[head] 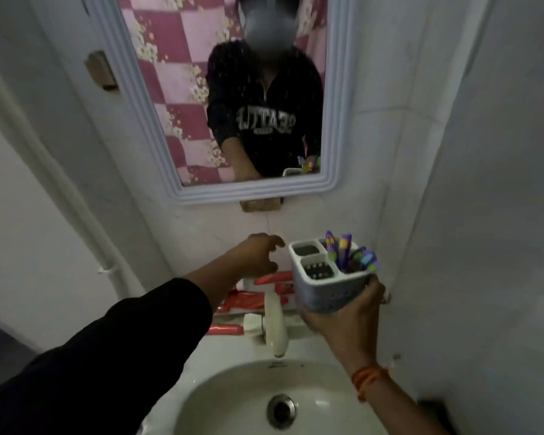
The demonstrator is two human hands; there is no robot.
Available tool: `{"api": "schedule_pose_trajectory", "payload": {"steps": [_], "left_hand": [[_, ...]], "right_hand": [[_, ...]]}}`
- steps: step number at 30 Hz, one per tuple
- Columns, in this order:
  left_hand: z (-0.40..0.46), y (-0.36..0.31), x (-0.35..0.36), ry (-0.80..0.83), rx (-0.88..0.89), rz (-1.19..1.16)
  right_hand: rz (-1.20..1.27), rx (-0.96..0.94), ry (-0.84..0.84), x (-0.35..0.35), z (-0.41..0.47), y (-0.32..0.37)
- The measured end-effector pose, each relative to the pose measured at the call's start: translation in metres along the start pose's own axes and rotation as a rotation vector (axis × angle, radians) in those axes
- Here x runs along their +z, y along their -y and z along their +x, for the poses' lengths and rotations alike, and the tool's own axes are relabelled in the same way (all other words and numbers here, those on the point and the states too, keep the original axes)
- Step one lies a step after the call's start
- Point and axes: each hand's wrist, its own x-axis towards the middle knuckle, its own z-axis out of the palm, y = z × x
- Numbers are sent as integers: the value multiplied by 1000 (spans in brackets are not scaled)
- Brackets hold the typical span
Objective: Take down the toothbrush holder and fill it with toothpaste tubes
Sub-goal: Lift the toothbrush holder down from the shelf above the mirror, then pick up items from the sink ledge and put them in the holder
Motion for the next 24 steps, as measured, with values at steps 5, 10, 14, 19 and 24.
{"api": "schedule_pose_trajectory", "payload": {"steps": [5,10,14,19,24], "left_hand": [[65,5,53,254,30,205],[102,8,91,272,121,351],[117,3,99,271,203,502],[130,-9,99,307,260,618],[132,-18,89,253,275,594]], "right_hand": [[30,154,40,10,-31,-70],[68,229,137,21,-49,-106],[96,169,126,25,-48,-115],[58,134,230,20,-51,-129],[38,223,313,10,-43,-133]]}}
